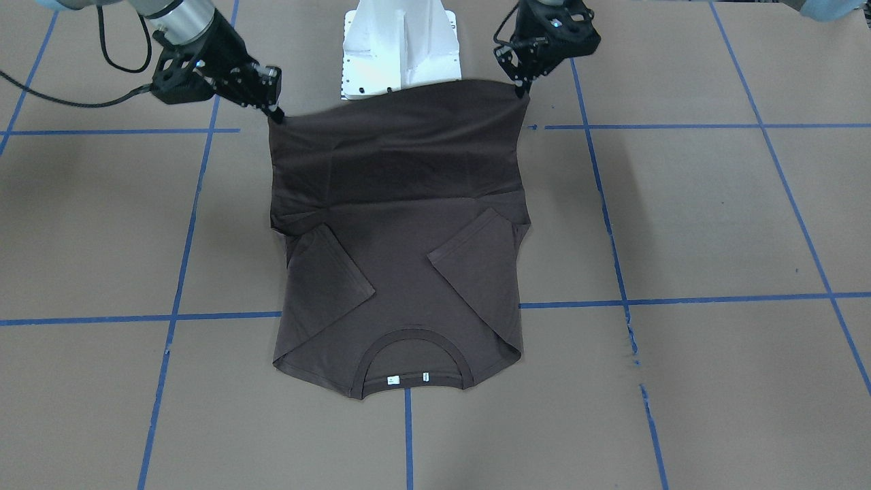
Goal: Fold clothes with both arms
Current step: 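Lift the hem with both grippers and fold it toward the collar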
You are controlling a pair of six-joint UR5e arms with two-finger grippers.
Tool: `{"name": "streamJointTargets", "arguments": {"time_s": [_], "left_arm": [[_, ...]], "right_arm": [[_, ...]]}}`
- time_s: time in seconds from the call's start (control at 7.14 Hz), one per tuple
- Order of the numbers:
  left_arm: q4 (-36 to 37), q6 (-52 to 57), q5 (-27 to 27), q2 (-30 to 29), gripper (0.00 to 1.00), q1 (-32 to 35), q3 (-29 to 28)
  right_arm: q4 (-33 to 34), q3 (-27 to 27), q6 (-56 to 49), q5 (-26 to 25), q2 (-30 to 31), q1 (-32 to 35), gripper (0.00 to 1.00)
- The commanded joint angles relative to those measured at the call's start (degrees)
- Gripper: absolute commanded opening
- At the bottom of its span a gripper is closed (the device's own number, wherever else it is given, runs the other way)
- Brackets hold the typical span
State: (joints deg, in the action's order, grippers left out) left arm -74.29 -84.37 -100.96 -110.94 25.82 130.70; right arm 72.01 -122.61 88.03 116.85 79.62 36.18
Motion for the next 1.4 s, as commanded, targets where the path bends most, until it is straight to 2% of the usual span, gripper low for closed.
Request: {"name": "streamJointTargets", "arguments": {"time_s": [0.0, 0.14, 0.42, 0.7, 0.84, 0.98, 1.26], "left_arm": [[-0.68, 6.66, -0.73, -6.02, 0.0, 7.91, -8.58], [-4.16, 7.03, -0.65, -9.27, 0.0, 10.02, -15.06], [-15.83, 9.91, -0.56, -10.0, 0.0, 14.85, -26.76], [-24.9, 10.72, -0.38, -12.1, 0.0, 17.06, -36.61], [-29.38, 10.72, -0.38, -13.85, 0.0, 17.16, -41.53], [-33.43, 10.72, -0.3, -14.74, 0.0, 17.16, -45.84], [-36.62, 10.81, -0.29, -14.66, 0.0, 17.77, -49.56]], "right_arm": [[0.06, 8.93, -4.01, 0.05, -5.76, 6.25, 0.0], [0.06, 13.49, -3.92, -0.04, -10.06, 7.66, 0.0], [0.06, 20.09, -4.1, -0.04, -15.08, 10.12, 0.0], [-0.82, 29.57, -4.27, -0.21, -21.14, 12.24, 0.0], [-5.52, 35.02, -4.27, -0.22, -22.65, 13.03, 0.0], [-10.09, 39.51, -4.27, -0.22, -23.19, 13.56, 0.0], [-11.28, 46.11, -4.27, -0.3, -26.43, 14.0, 0.0]]}}
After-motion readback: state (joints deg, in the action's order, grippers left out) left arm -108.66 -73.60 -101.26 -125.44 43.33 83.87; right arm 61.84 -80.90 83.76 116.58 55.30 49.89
